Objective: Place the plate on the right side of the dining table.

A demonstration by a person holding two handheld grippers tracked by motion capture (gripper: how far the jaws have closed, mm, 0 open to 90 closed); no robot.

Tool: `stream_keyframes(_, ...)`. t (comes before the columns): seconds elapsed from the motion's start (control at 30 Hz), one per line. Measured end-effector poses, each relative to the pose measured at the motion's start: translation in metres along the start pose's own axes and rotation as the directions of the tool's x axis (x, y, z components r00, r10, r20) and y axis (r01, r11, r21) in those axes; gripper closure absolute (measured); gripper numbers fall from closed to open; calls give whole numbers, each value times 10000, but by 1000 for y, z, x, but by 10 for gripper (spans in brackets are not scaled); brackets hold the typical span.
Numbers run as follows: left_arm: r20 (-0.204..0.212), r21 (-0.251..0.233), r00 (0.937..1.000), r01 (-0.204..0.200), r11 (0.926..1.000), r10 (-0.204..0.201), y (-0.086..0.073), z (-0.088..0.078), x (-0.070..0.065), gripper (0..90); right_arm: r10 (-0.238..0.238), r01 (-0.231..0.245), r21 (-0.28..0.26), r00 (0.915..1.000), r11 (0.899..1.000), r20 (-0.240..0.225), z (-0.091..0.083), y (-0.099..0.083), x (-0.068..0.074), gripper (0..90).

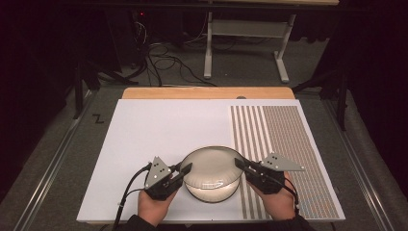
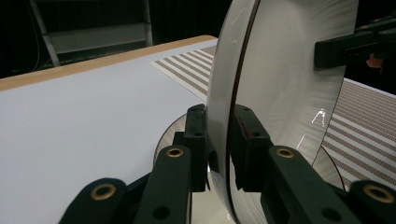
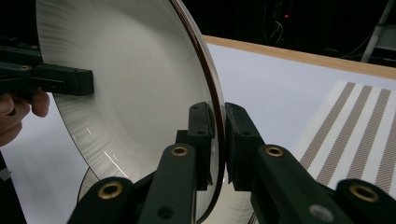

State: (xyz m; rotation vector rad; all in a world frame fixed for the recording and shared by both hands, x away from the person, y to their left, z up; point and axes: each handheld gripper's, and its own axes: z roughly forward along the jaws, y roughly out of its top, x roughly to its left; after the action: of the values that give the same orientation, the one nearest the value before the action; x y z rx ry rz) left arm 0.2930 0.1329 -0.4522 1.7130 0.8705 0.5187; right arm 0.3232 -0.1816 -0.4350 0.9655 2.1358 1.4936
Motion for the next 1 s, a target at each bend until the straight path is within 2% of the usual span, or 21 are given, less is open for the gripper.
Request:
stream_keyframes(0.17, 133, 52, 9998, -128, 9999, 127, 9, 5, -5, 781, -57, 61, -189, 9998, 9998, 208, -9, 2, -3, 838)
stream_keyframes(0.3, 175, 81, 9997, -195, 9998, 194, 14, 10, -8, 780, 105, -94, -326, 9994, 9994, 340, -15, 2, -9, 836)
stream_keyframes(0.57, 401, 90, 9985, -384, 9992, 380, 25, 30, -18, 780, 206, -176, -457, 9977, 9988, 648, -28, 1, -22, 834)
stream_keyframes(0.73, 620, 127, 9977, -274, 9995, 266, 28, 42, -25, 780, 148, -96, -570, 9956, 9983, 922, -39, 2, -29, 832)
stream_keyframes(1.0, 801, 206, 9962, -346, 9992, 328, 34, 59, -34, 779, 387, -304, -689, 9916, 9972, 1232, -51, -1, -41, 831)
